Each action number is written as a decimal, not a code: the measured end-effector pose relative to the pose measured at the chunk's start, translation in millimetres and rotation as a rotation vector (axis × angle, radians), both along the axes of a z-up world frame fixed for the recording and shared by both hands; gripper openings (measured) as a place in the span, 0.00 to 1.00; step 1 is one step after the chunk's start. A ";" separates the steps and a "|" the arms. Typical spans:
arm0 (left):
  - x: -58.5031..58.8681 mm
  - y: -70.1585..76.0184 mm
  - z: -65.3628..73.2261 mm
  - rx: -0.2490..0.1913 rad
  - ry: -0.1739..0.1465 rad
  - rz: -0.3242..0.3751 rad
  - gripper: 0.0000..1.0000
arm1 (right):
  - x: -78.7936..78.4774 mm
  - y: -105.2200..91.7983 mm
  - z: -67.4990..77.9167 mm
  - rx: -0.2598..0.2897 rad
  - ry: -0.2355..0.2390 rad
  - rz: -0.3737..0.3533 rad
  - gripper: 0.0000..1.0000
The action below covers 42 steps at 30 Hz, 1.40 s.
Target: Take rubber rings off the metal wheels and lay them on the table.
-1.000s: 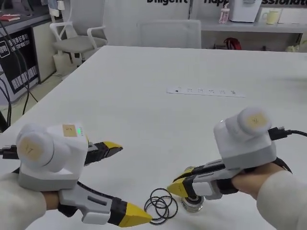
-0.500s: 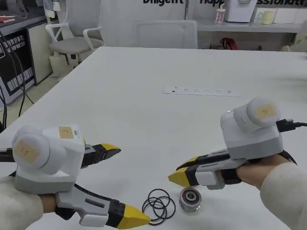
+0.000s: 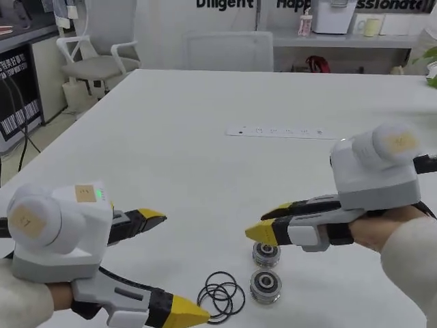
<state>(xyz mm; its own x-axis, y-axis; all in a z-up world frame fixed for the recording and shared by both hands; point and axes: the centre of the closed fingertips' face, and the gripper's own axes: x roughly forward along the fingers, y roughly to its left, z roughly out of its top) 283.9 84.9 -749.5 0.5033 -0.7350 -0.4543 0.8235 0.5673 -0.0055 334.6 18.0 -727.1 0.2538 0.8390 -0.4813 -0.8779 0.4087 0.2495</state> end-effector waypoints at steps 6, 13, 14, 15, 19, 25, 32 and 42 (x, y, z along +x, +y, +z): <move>0.2 0.2 0.9 -0.005 0.000 0.003 1.00 | 3.5 -6.0 8.2 0.001 -0.038 -0.004 0.31; 0.2 0.2 2.0 -0.009 0.000 0.006 1.00 | 6.3 -12.0 21.6 0.010 -0.085 -0.004 0.37; 0.4 0.3 2.3 -0.011 -0.001 0.008 1.00 | 6.5 -13.0 23.4 0.012 -0.090 -0.005 0.37; 0.6 0.5 2.6 -0.012 -0.001 0.010 1.00 | 6.7 -13.9 25.0 0.013 -0.096 -0.004 0.38; 1.6 2.1 3.7 -0.019 -0.002 0.017 1.00 | 9.3 -20.1 34.1 0.022 -0.122 -0.012 0.42; 3.5 3.2 6.1 -0.034 -0.004 0.030 1.00 | 10.7 -31.1 46.8 0.037 -0.149 -0.017 0.50; 4.2 3.6 10.3 -0.045 -0.010 0.042 1.00 | 13.2 -48.6 62.4 0.068 -0.175 -0.041 0.56; 5.2 5.5 15.7 -0.067 -0.017 0.059 1.00 | 14.8 -74.0 79.2 0.116 -0.205 -0.076 0.69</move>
<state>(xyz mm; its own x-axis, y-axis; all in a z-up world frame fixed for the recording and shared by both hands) 289.1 90.4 -733.8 0.5543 -0.7321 -0.3960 0.7887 0.6140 -0.0310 349.4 -56.0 -647.9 0.4008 0.8604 -0.3147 -0.8829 0.4545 0.1181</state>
